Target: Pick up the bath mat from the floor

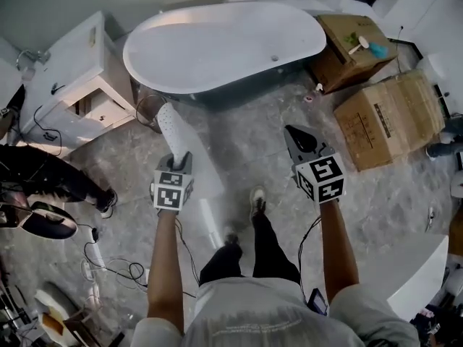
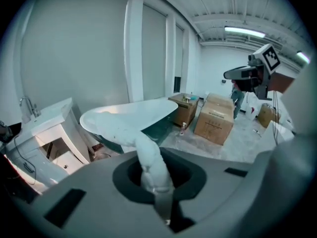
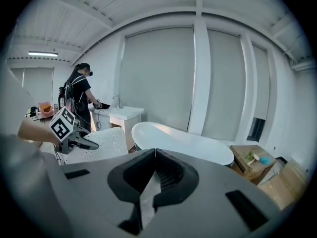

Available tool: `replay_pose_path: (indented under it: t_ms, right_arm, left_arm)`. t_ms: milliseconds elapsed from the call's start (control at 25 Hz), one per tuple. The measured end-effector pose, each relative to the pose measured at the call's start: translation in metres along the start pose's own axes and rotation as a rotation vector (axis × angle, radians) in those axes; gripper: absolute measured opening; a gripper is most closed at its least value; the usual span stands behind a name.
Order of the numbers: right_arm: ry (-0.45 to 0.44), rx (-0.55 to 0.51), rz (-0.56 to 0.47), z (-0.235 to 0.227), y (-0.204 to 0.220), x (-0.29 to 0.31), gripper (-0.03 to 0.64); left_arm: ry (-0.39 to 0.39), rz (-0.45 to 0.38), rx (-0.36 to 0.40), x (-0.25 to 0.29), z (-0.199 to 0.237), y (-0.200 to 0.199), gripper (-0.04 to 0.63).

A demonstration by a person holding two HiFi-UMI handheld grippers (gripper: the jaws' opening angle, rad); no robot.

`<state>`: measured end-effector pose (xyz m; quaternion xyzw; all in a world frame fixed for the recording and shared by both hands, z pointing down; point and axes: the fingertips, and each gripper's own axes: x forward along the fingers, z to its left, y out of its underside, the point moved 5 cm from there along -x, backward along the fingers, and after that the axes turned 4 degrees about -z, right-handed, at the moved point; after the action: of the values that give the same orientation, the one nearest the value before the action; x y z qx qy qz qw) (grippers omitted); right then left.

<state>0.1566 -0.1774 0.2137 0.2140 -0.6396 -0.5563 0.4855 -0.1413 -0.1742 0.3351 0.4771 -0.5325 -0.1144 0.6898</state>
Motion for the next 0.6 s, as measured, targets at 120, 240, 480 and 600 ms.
replay_pose_path:
  t_ms: [120, 240, 480, 600]
  right_arm:
    - [-0.009, -0.01, -0.058, 0.015, -0.04, -0.014, 0.015]
    - [-0.008, -0.042, -0.109, 0.027, -0.074, -0.025, 0.015]
    - [-0.025, -0.099, -0.156, 0.059, -0.116, -0.04, 0.015]
    - [-0.03, -0.117, -0.176, 0.073, -0.131, -0.044, 0.015]
  left_arm:
    - [-0.001, -0.035, 0.044, -0.046, 0.013, -0.029, 0.034]
    - [0.002, -0.073, 0.1, -0.084, 0.019, -0.056, 0.034]
    - [-0.028, -0.155, 0.161, -0.145, 0.022, -0.089, 0.034]
    - [-0.027, -0.159, 0.193, -0.164, 0.026, -0.104, 0.034]
